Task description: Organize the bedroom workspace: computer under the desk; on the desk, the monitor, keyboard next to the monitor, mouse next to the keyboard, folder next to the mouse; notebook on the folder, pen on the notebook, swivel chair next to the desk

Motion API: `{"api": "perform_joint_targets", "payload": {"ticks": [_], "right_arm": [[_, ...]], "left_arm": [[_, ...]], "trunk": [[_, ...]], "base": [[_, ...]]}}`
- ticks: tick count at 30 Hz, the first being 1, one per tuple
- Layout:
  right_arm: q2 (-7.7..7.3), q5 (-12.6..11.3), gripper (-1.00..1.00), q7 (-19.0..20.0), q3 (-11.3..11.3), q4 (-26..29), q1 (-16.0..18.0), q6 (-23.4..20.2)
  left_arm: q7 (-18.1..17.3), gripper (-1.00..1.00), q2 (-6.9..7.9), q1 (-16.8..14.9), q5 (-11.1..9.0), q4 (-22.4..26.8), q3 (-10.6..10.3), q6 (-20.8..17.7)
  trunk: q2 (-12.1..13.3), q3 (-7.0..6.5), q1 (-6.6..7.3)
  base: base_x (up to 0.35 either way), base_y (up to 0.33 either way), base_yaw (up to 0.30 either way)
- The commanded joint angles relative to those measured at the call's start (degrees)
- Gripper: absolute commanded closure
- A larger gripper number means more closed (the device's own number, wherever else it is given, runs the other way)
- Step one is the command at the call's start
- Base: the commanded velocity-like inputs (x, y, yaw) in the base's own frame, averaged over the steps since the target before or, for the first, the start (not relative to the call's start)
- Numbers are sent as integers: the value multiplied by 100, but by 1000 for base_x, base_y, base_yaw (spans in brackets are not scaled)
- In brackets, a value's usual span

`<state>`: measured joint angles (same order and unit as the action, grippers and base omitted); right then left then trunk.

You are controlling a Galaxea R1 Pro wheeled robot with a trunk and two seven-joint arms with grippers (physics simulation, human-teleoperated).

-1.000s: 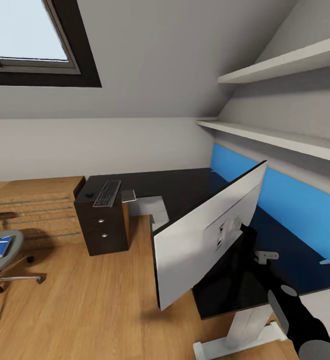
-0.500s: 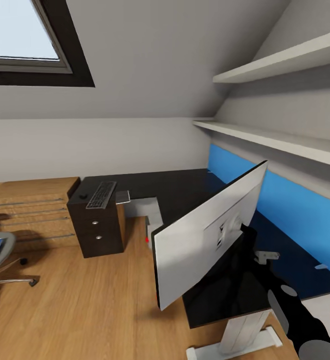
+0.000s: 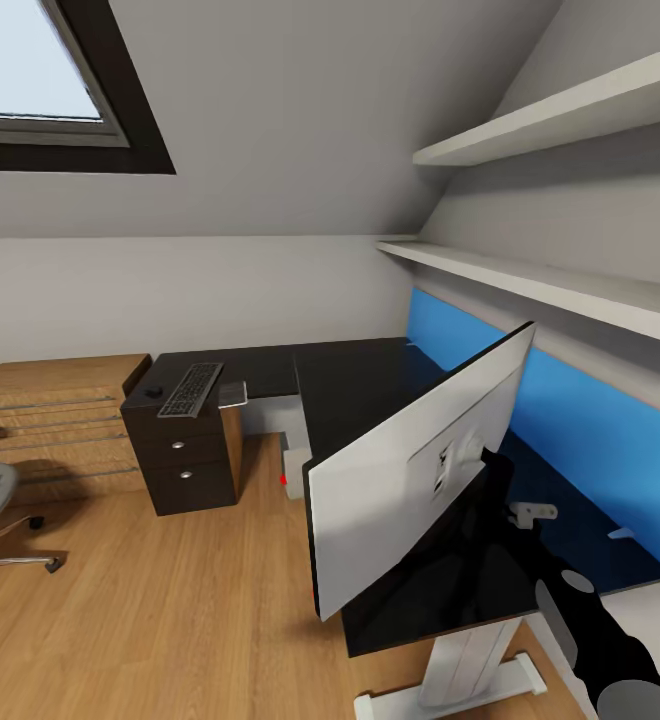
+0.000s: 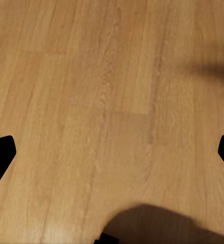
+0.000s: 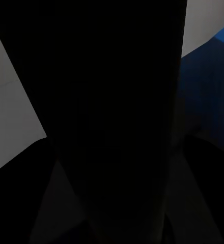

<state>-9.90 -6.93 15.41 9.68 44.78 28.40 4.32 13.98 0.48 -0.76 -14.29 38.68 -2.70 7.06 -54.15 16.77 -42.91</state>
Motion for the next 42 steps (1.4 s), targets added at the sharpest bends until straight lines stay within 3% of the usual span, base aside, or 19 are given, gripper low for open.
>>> {"api": "perform_joint_targets", "payload": {"ticks": [1,18,42], "right_arm": [[-1,-89,100,50,16,4,8,8],[12,-83,100,45,-6,4,8,0],[6,-81,100,45,7,4,8,-1]], "left_arm": [[33,-100,5,-3,-47,-1,-29,24],[26,-100,5,-3,-47,-17,-29,24],[26,-100,9,-3,-47,-19,-29,29]], "trunk": [[-5,6,0],[-5,6,0],[-5,6,0]], "base": [[0,-5,0],[17,-98,0],[1,-3,0]]}}
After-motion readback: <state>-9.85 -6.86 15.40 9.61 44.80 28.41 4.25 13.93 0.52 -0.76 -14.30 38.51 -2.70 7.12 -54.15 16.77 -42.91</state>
